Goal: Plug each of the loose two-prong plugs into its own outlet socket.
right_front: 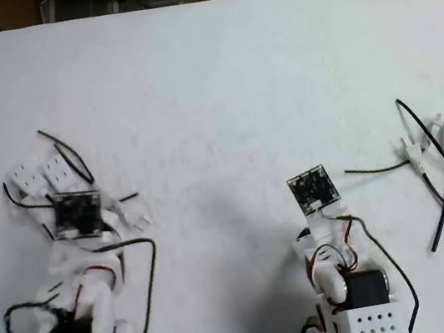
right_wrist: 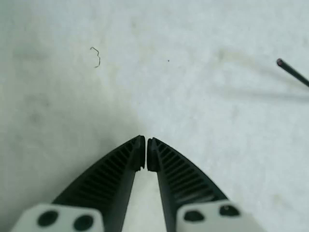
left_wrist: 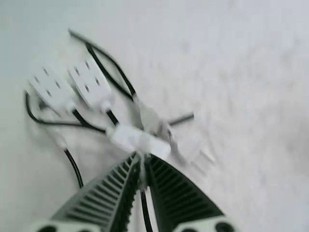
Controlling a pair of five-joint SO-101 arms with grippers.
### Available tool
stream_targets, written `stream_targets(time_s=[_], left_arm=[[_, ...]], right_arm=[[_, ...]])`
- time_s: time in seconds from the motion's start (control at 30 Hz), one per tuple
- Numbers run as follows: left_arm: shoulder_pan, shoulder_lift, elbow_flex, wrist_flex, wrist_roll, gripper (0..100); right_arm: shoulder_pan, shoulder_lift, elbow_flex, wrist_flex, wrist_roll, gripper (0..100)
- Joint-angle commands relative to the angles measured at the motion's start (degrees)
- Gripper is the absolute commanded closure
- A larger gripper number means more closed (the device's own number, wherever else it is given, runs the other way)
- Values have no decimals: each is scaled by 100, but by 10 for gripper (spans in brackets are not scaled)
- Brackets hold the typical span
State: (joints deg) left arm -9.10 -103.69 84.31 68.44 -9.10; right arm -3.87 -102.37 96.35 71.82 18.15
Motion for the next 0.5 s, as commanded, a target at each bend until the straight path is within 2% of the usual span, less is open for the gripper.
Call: stream_targets(time_s=[0.0,0.2,0.33,0.4,0.47], left_arm=[[-22,-48,-1037,-958,-44,976],[-57,-48,-888,-1002,-132,976],[-321,-22,-1108,-1257,-1143,976],[-831,-4,-1213,-1565,-853,972],[-1411,189,-1371,-1846,-325,924]], right_arm=[[48,-48,53,48,-18,978],[40,-48,53,48,-9,978],[40,-48,53,48,-9,978],[48,-48,53,48,-9,978],[48,-48,53,48,-9,978]])
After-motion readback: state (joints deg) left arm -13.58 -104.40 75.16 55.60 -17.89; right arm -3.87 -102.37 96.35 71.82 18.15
